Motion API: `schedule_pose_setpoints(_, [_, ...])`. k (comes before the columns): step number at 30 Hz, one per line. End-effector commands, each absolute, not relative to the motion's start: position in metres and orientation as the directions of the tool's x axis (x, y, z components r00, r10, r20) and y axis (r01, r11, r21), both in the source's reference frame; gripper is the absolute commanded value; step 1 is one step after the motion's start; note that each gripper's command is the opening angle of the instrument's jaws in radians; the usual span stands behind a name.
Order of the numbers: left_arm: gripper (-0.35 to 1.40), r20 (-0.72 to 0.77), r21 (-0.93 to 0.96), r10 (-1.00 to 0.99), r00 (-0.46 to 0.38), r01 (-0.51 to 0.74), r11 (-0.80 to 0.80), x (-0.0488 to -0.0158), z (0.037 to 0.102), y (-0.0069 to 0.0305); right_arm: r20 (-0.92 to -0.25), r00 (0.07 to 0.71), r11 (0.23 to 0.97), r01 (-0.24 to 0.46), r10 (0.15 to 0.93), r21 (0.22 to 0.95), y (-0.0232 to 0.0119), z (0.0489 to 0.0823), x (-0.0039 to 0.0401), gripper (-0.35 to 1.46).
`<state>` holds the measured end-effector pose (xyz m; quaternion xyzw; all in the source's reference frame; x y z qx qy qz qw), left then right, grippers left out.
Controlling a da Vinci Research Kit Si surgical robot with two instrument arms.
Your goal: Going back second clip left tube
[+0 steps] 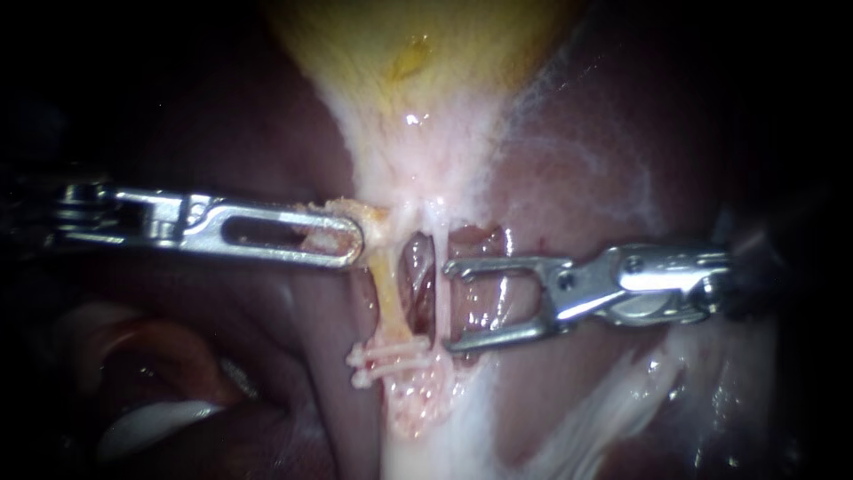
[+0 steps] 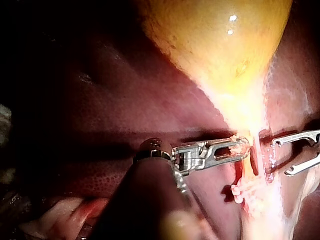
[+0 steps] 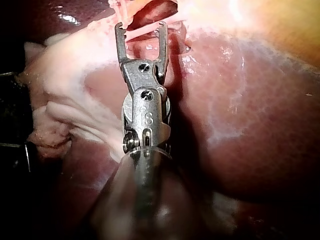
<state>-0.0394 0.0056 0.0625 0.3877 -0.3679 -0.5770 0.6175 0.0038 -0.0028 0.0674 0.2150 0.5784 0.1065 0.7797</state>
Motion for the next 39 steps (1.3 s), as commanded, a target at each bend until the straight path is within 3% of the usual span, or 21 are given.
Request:
schedule_pose_setpoints(1, [-0.35, 0.007, 0.904, -0.998, 0.063, 0.427, 0.033, -0.0394, 0.0625, 0.0056, -0.858, 0.308, 0.887, 0.081, 0.412, 0.455, -0.0025, 0.0669, 0.0033, 0.5])
schedule_pose_setpoints(8, [-0.35, 0.008, 0.903, -0.998, 0.063, 0.427, 0.034, -0.0394, 0.0627, 0.0056, -0.865, 0.308, 0.896, 0.077, 0.395, 0.437, -0.0009, 0.0649, 0.0005, 0.5])
schedule_pose_setpoints(24, [-0.35, 0.022, 0.898, -0.998, 0.06, 0.438, 0.046, -0.0417, 0.0683, 0.0056, -0.869, 0.308, 0.899, 0.082, 0.388, 0.431, -0.001, 0.0648, 0.0, 0.5])
schedule_pose_setpoints(39, [-0.35, 0.022, 0.898, -0.998, 0.059, 0.438, 0.046, -0.0418, 0.0684, 0.0057, -0.869, 0.307, 0.898, 0.083, 0.389, 0.431, -0.0011, 0.0647, -0.0001, 0.5])
